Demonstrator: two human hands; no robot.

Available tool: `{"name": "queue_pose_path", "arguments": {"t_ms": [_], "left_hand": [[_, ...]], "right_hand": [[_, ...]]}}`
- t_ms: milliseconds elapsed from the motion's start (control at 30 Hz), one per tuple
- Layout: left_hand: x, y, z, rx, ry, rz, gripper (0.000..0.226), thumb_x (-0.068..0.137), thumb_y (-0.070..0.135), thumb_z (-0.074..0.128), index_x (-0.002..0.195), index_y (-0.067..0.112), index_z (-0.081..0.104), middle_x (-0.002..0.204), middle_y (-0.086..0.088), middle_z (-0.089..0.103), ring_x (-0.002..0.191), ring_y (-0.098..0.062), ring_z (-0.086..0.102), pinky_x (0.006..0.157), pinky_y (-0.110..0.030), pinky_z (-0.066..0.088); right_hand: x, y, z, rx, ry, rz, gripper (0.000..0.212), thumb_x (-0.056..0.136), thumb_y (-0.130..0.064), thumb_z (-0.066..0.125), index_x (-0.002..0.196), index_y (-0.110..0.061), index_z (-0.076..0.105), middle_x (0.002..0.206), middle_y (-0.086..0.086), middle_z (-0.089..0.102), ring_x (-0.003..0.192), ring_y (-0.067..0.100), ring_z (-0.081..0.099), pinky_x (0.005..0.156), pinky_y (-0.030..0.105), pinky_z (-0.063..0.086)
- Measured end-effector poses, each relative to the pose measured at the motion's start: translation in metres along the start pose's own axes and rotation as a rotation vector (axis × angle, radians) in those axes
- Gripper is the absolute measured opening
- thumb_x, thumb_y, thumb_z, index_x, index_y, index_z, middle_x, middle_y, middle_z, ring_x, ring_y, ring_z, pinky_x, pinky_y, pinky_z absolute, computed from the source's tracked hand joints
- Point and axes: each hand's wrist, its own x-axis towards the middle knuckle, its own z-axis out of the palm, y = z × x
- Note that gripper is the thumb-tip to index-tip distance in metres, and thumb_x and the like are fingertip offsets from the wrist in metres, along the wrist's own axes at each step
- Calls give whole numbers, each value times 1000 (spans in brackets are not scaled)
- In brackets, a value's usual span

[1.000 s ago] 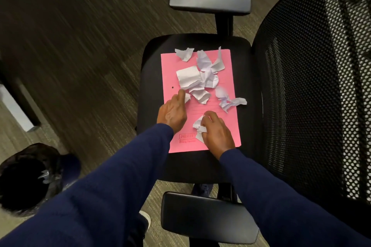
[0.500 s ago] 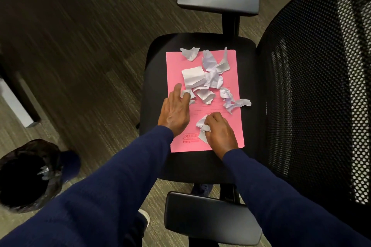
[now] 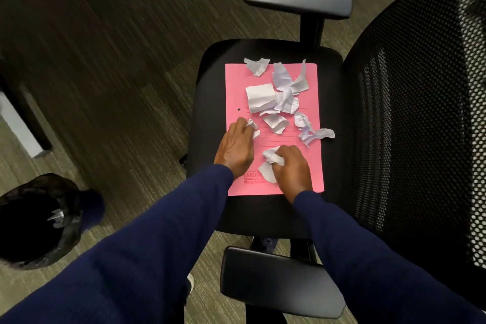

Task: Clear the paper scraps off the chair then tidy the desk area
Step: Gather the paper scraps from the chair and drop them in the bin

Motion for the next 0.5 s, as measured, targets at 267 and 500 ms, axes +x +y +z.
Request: {"name": "queue_pose_path", "arguments": {"t_ms": [267, 500], "left_hand": [[-40, -15, -28, -130, 43, -99, 16, 99, 12, 46, 109, 10, 58, 105, -8, 51, 92, -24, 49, 78, -41, 47], [-79, -62, -66, -202, 94, -200, 17, 97, 5, 43, 103, 8, 59, 99, -10, 54, 87, -27, 53, 80, -43, 45]], "right_hand": [[-2, -28, 18, 360, 66, 343, 12, 91, -23, 67, 84, -15, 62, 79, -2, 62, 69, 12, 52, 55, 25, 39], [-13, -89, 59, 391, 25, 322, 10, 89, -30, 69, 85, -25, 62, 82, -7, 65, 73, 9, 58, 58, 26, 43]]}}
